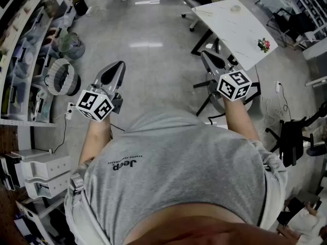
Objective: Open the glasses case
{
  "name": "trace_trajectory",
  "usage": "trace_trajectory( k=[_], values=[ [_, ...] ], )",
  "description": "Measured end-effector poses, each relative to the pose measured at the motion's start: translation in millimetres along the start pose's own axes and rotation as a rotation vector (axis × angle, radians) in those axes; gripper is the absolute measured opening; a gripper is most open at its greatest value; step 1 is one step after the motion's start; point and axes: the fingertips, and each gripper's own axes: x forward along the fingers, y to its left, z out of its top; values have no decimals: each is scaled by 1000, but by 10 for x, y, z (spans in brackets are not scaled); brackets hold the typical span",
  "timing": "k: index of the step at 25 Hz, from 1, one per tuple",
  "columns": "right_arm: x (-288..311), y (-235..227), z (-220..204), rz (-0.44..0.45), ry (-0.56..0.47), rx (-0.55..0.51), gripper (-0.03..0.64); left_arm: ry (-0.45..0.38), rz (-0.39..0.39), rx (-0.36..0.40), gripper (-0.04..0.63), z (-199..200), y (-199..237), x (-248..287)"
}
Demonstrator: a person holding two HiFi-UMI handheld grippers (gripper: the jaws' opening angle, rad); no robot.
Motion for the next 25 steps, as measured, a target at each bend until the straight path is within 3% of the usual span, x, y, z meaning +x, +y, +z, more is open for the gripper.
trace_trajectory(
  k=[15,19,20,22,25],
  values=[
    [-142,-156,48,10,0,-13,3,0,10,18,57,14,-218,138],
    [-252,-251,49,19,-11,0,3,2,-23,10,73,-3,-405,229],
    [-291,-280,50,24,-14,2,3,11,-31,2,137,-23,-455,269],
    [-376,-341,48,33,-17,3,3,27,-28,-12,373,-68,-535,348],
    [-505,-421,21,46,-15,-1,3,34,-9,-13,437,-123,-649,426]
  ],
)
